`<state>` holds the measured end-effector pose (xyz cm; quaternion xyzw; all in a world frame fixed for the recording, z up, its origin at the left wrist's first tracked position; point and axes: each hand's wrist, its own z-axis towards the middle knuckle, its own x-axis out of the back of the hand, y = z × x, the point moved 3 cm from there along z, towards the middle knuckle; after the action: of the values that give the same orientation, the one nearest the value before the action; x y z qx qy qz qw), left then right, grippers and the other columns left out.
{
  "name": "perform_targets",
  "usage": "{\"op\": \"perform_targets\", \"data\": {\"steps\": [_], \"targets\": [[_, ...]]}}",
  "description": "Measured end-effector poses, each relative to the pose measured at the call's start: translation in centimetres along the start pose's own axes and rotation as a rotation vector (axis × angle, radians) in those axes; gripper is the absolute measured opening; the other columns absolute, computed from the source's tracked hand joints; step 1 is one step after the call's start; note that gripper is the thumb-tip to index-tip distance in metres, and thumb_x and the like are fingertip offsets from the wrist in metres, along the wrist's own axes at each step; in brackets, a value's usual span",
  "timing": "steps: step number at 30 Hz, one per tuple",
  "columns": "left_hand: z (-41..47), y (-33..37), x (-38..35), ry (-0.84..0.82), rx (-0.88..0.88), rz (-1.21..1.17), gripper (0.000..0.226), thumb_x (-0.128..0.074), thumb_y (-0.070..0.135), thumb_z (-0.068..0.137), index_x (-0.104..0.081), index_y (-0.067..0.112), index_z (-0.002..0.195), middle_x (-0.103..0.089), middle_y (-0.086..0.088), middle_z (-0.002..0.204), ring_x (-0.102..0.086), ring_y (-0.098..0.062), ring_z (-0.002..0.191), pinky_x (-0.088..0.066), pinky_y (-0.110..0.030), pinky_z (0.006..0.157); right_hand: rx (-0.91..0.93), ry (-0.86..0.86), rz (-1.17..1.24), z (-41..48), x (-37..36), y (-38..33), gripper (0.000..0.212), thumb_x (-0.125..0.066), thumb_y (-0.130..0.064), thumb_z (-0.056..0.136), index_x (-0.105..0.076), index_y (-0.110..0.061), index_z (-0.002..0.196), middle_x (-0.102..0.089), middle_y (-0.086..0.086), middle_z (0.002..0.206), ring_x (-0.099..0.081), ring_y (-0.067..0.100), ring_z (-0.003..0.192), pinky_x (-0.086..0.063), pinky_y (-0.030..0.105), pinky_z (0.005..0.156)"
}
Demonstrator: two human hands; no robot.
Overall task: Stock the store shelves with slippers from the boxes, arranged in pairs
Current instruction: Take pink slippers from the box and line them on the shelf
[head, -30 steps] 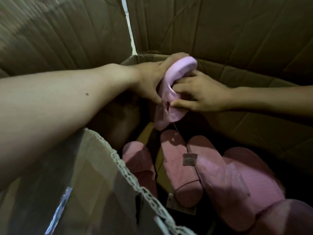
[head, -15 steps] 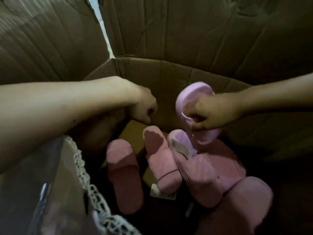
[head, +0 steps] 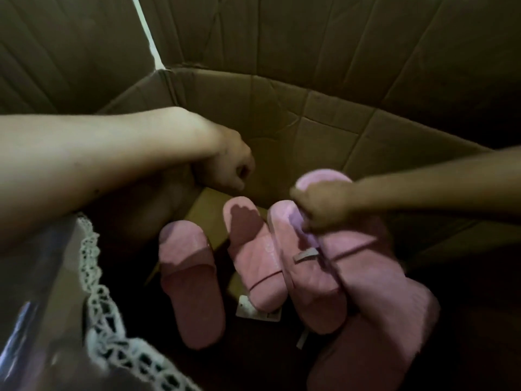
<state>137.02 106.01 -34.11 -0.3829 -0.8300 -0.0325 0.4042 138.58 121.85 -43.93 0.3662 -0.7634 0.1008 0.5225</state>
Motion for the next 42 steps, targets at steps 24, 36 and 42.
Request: {"op": "perform_targets", "data": {"steps": [24, 36, 42], "targets": [[-0.4, -0.5, 0.0, 0.053, -0.031, -0.553, 0.055, -0.050, 0.059, 0.082, -0.052, 0.025, 0.125, -0.055, 0.009, 0.114, -0.052, -0.011, 0.105, -0.042, -0.029, 0.100, 0.134, 0.301, 0.320, -2.0, 8.8, 0.1, 0.026, -0.057, -0.032, 0.088, -0.066, -0.022, 0.110, -0.067, 0.001, 0.101, -0.059, 0.018, 0.099, -0.043, 0.032, 0.085], [-11.1, -4.0, 2.4, 0.376, 0.141, -0.622, 0.027, -0.057, 0.041, 0.088, -0.056, 0.023, 0.067, -0.053, 0.013, 0.062, -0.049, -0.003, 0.056, -0.035, -0.011, 0.047, 0.132, 0.613, 0.627, -6.2, 20.1, -1.6, 0.028, -0.063, -0.020, 0.084, -0.064, -0.018, 0.112, -0.063, -0.002, 0.095, -0.049, 0.005, 0.077, -0.038, 0.012, 0.071], [-20.6, -7.5, 1.3, 0.868, 0.510, -0.716, 0.028, -0.060, 0.036, 0.087, -0.063, 0.014, 0.070, -0.058, 0.000, 0.069, -0.051, -0.018, 0.073, -0.035, -0.025, 0.056, 0.155, 0.691, 0.637, -8.9, 26.8, -3.5, 0.027, -0.069, -0.021, 0.076, -0.043, -0.017, 0.085, -0.042, -0.012, 0.062, -0.042, 0.009, 0.059, -0.035, 0.014, 0.056]]}}
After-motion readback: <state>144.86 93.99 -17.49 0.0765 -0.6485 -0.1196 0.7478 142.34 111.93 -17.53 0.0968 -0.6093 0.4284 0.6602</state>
